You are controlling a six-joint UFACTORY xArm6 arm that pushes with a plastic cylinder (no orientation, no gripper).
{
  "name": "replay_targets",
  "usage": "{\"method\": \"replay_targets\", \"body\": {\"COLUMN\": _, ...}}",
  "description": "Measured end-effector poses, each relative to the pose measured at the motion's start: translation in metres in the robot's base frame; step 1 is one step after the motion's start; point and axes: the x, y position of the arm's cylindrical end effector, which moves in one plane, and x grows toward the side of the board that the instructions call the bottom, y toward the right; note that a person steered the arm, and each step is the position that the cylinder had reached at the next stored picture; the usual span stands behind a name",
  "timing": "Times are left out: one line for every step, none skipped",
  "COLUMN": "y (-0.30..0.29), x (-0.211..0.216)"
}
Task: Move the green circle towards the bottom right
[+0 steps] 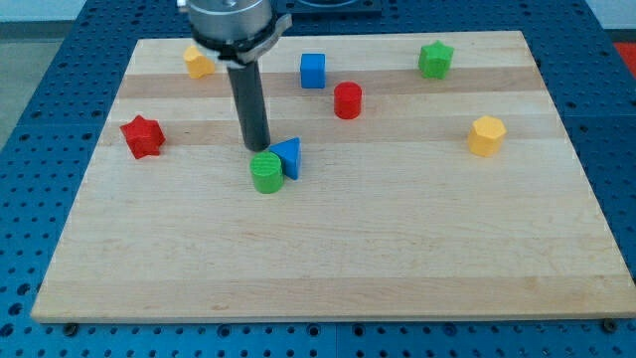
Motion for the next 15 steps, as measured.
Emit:
{"method": "replay_targets", "body": {"y": 0.017, "x": 0.029}}
{"method": "replay_targets", "body": {"y": 0.072, "x": 0.064}}
{"method": "replay_targets", "body": {"y": 0.029, "x": 0.073}}
{"method": "replay_targets", "body": {"y": -0.002, "x": 0.104}}
{"method": "replay_targets", "body": {"y": 0.048, "x": 0.121}}
{"method": "replay_targets", "body": {"y": 0.066, "x": 0.120}}
{"method": "replay_targets", "body": {"y": 0.049, "x": 0.108}}
{"method": "replay_targets", "body": {"y": 0.052, "x": 0.077}}
{"method": "replay_targets", "body": {"y": 0.118, "x": 0.096}}
{"method": "replay_targets", "body": {"y": 0.168, "x": 0.123}}
{"method": "replay_targets", "body": {"y": 0.138, "x": 0.126}}
{"method": "replay_targets", "body": {"y": 0.124, "x": 0.150}}
{"method": "replay_targets", "body": {"y": 0.171, "x": 0.161}}
{"method": "replay_targets", "body": {"y": 0.185, "x": 0.157}}
{"method": "replay_targets", "body": {"y": 0.176, "x": 0.099}}
